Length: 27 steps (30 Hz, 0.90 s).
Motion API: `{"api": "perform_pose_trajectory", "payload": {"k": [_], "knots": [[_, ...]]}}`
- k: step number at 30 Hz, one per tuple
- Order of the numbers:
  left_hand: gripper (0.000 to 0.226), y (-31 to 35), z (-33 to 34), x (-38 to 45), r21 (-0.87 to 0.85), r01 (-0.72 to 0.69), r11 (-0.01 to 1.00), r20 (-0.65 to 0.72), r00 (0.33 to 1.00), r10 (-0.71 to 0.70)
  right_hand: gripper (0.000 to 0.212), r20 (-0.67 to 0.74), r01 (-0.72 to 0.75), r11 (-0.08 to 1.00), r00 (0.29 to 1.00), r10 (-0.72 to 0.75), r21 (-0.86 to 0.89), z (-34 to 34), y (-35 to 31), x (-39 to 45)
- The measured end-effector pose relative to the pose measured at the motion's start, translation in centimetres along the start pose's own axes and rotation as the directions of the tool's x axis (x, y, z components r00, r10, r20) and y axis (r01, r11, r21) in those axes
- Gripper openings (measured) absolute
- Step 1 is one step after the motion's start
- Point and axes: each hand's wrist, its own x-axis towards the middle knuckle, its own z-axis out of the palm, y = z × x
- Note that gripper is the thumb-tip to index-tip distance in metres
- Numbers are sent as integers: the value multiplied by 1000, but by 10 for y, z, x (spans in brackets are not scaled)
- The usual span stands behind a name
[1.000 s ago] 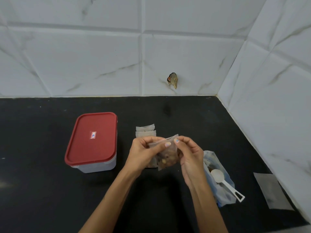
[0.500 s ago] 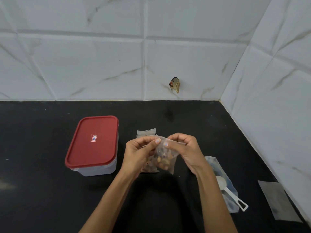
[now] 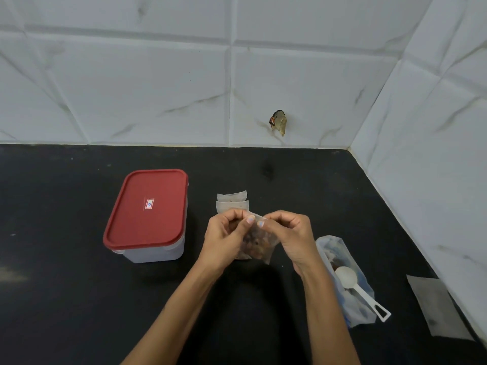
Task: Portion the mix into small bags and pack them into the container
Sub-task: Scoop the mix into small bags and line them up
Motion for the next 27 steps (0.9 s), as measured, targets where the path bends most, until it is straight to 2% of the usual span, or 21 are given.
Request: {"api": "perform_pose_trajectory", "payload": {"k": [3, 12, 15, 18, 22, 27], "knots": [[10, -1, 0, 0, -26, 0, 1000, -12, 1000, 0, 3, 7, 14, 1000, 1000, -14, -17, -1, 0, -1], [7, -1, -2, -9, -79, 13, 997, -65, 998, -19, 6, 20, -5, 1000, 1000, 5, 6, -9, 3, -4], [8, -1, 0, -10, -91, 45, 995, -69, 996, -52, 5, 51, -14, 999, 999, 17, -49, -15, 1, -5], [10, -2, 1, -10, -64, 15, 998, -96, 995, -21, 9, 61, -13, 995, 998, 19, -100, -19, -1, -4], [11, -3, 2, -10, -12, -20, 1000, -92, 996, 19, 14, 44, -21, 993, 999, 27, -116, -21, -1, -3], [12, -4, 5, -11, -50, 14, 999, -124, 992, -20, 18, 20, -3, 984, 1000, 6, -177, -17, 2, -3]]}}
